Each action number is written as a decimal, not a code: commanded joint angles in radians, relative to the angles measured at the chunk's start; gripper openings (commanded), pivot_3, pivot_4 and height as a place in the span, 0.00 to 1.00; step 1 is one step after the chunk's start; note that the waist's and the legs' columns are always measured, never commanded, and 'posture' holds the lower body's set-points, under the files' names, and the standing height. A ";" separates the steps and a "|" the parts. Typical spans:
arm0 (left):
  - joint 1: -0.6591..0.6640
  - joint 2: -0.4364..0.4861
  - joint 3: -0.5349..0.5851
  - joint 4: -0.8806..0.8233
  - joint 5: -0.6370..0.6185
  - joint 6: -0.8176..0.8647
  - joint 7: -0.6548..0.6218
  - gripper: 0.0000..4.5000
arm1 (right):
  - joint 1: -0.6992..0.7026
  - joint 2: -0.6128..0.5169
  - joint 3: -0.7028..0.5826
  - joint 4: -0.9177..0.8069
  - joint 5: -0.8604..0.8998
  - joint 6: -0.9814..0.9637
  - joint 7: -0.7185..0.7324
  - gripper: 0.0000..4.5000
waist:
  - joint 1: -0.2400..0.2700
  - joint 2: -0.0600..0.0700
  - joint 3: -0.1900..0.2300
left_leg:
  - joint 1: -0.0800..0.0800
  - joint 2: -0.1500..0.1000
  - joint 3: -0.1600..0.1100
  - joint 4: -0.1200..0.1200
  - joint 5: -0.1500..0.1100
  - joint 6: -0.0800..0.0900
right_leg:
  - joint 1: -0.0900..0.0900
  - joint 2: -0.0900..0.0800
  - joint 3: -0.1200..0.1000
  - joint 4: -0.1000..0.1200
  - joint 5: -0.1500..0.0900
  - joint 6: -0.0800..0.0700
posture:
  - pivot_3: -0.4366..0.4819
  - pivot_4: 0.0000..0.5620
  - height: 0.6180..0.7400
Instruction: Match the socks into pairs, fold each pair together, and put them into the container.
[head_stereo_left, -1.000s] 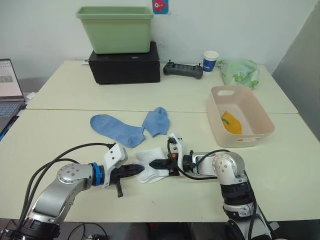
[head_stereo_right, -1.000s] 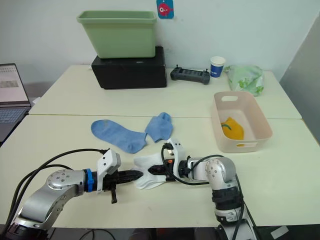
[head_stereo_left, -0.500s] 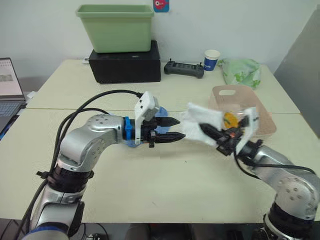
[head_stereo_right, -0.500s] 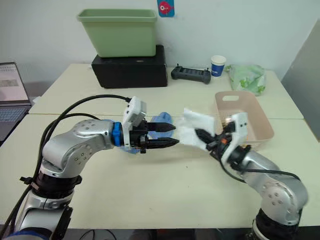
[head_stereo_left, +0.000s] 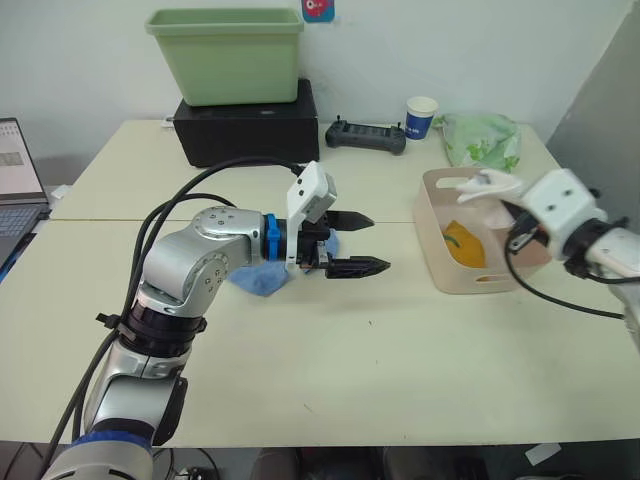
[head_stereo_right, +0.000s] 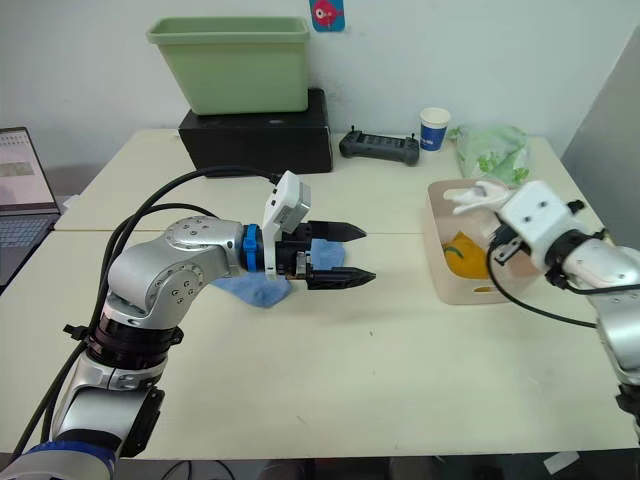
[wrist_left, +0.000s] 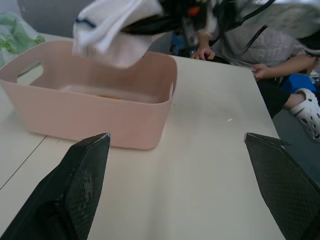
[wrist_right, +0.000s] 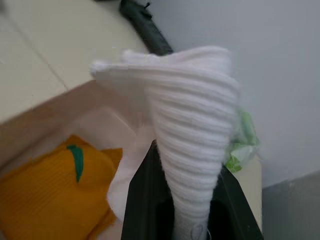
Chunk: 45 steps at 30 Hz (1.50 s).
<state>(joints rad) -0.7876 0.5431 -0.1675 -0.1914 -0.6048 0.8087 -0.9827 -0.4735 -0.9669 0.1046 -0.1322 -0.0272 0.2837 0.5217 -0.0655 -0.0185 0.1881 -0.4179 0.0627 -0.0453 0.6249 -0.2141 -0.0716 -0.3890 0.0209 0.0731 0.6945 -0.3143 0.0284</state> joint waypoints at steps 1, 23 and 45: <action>-0.023 -0.006 0.014 -0.025 -0.001 -0.006 0.005 0.99 | -0.127 -0.010 0.114 0.167 -0.206 -0.208 0.007 0.00 | 0.001 0.000 0.000 | 0.000 0.000 0.000 0.001 0.000 0.000 | 0.000 0.000 0.000 0.001 0.000 0.000 | 0.48 0.27 0.92; -0.025 -0.012 0.015 -0.006 0.024 -0.034 0.037 1.00 | -0.399 0.004 0.179 0.451 -0.247 -0.251 0.603 0.51 | 0.026 0.000 0.001 | 0.000 -0.002 0.000 0.002 0.002 -0.003 | 0.001 -0.003 -0.002 0.003 0.002 -0.003 | 0.48 0.27 0.92; 0.252 0.247 0.281 -0.043 0.066 -0.129 0.022 1.00 | -0.345 -0.072 -0.181 0.117 0.112 0.039 0.692 0.75 | 0.030 0.001 0.001 | 0.001 -0.001 0.000 0.002 0.000 0.000 | 0.001 -0.004 -0.003 0.004 0.002 -0.003 | 0.48 0.27 0.92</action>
<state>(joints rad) -0.5701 0.7571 0.0451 -0.2034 -0.5460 0.7252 -0.9600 -0.8177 -1.0670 -0.0119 0.0515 0.0269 0.2980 1.2620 -0.0355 -0.0172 0.1893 -0.4172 0.0620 -0.0453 0.6275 -0.2139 -0.0720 -0.3876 0.0169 0.0704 0.6983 -0.3126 0.0251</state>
